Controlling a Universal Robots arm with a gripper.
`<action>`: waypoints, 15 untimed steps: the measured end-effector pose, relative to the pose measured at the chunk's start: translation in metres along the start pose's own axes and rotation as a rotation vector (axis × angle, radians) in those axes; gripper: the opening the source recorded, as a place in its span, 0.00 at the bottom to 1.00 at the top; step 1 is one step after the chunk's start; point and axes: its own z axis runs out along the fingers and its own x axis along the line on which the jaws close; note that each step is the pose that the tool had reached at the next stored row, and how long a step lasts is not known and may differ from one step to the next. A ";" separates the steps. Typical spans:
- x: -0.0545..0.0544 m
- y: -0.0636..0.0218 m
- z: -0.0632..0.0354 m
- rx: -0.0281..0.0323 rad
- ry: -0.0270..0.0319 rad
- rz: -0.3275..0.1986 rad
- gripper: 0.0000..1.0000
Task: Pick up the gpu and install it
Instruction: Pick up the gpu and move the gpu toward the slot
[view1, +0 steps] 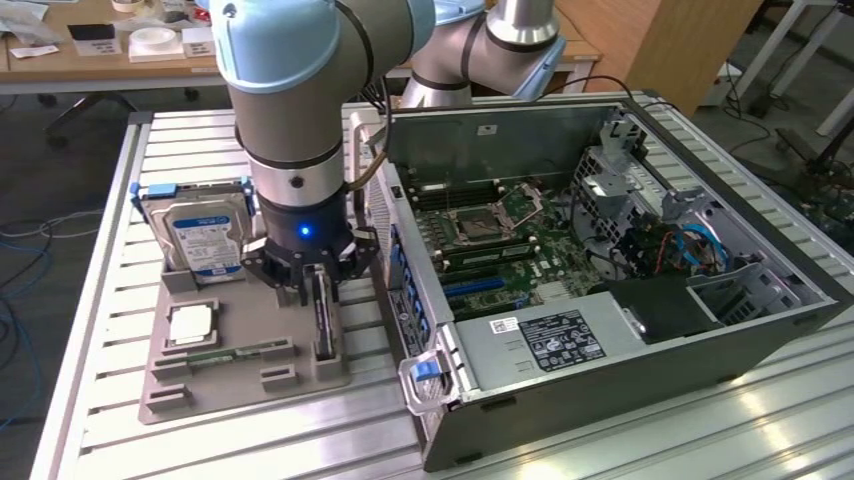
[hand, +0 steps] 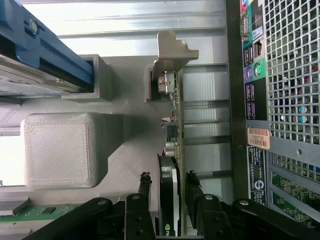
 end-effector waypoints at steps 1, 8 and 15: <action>0.000 0.0000 0.0000 0.0001 0.0001 0.000 0.42; 0.000 0.0001 0.0000 -0.0001 -0.0001 0.000 0.42; 0.000 0.0001 0.0000 0.0000 0.0000 0.000 0.42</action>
